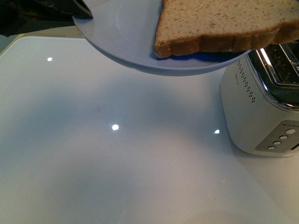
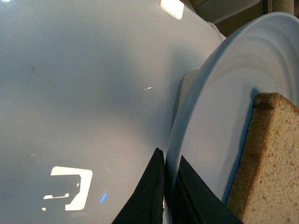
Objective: Left arm holds plate, right arm toasts bread
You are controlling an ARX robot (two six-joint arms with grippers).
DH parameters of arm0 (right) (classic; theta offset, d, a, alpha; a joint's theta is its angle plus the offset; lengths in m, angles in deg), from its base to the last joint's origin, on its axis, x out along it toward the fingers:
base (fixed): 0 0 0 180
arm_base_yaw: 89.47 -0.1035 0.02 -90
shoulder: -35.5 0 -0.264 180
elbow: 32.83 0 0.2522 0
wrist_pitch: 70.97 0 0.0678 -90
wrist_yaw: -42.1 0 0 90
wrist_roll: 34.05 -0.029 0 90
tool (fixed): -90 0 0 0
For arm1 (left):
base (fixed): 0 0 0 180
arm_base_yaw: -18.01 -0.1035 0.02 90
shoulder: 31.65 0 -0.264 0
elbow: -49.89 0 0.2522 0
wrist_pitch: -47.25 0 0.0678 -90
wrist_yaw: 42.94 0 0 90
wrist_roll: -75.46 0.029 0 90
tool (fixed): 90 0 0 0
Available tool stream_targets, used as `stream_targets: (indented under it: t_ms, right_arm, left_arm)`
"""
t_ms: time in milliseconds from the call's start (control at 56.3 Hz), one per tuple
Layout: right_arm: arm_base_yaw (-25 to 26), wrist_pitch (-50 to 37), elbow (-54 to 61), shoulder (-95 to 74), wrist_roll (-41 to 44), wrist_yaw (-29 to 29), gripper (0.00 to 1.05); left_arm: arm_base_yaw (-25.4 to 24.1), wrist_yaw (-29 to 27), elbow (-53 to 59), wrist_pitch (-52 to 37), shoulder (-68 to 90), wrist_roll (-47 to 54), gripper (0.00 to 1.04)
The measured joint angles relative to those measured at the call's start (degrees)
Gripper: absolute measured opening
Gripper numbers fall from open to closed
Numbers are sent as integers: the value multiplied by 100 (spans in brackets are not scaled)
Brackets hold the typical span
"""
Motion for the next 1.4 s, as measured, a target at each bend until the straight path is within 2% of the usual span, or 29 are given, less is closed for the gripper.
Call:
stream_targets:
  t_ms: [71,320,480,586,675,746,782,853,941,1172,1403]
  right_arm:
    - [28,0,0,66,-39,-52,3]
    - [321,76,-160,522,-208,-350,3]
    - [837,-17,-601,796,-597,-612,3]
    - [1161,201,-938,898,-562,-481,3]
    - [1377,1003,-1342,940,262,313,3]
    - [1362,1362,-1440,791,1773,1335,3]
    - [1344,1362,-1438,660,2310,1602,3]
    - [1279,1202,-1373,229,3602,1928,3]
    - [1119,1014,-1259,-175,4452,2177,3]
    - [846,697,-1180,-835,5495,2524,3]
    - [754,848,-1180,-1067,5643,2581,3]
  left_arm:
    - [0,2,0,0,0,0,3]
    - [2,17,2,-7,-22,-26,3]
    - [2,20,15,-11,-44,-26,3]
    - [2,24,39,-13,-72,-26,3]
    - [0,42,63,-22,-96,-26,3]
    - [-9,63,83,-39,-114,-26,3]
    - [-9,63,98,-44,-118,-26,3]
    - [-20,70,114,-44,-127,-26,3]
    - [-28,81,125,-44,-138,-24,3]
    - [-42,131,140,-44,-151,-22,3]
    - [-70,153,149,-44,-168,-17,3]
